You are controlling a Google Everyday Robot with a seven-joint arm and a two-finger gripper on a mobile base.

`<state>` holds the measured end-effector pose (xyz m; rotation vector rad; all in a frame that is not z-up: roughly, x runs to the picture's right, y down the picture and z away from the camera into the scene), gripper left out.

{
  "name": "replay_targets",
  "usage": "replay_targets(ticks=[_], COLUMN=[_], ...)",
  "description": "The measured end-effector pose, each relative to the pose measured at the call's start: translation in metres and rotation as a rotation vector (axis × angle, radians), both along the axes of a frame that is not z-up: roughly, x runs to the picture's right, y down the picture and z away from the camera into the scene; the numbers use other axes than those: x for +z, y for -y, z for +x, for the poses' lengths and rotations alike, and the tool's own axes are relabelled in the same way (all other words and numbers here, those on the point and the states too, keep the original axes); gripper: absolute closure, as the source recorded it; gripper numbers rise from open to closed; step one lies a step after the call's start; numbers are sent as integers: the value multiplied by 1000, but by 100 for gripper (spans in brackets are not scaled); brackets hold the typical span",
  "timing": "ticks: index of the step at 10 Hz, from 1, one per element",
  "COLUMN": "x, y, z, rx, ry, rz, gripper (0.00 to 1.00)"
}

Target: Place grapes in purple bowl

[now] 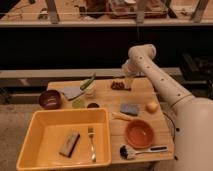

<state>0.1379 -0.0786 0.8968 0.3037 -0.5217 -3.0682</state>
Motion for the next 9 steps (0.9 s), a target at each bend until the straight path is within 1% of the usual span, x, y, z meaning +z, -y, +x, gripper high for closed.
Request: replay_targets(ticks=[1,2,3,4,7,8,9], x=[0,0,0,0,-2,-3,-4], y=[0,0,-1,-3,-7,-8,-8], z=[0,2,3,7,14,15,15], rx=[0,18,52,139,347,411,441], ry=[-1,-15,-33,-83,-185,-215,-228], rz=[0,-4,-10,-18,-33,-37,-39], gripper=[20,20,20,20,20,20,20])
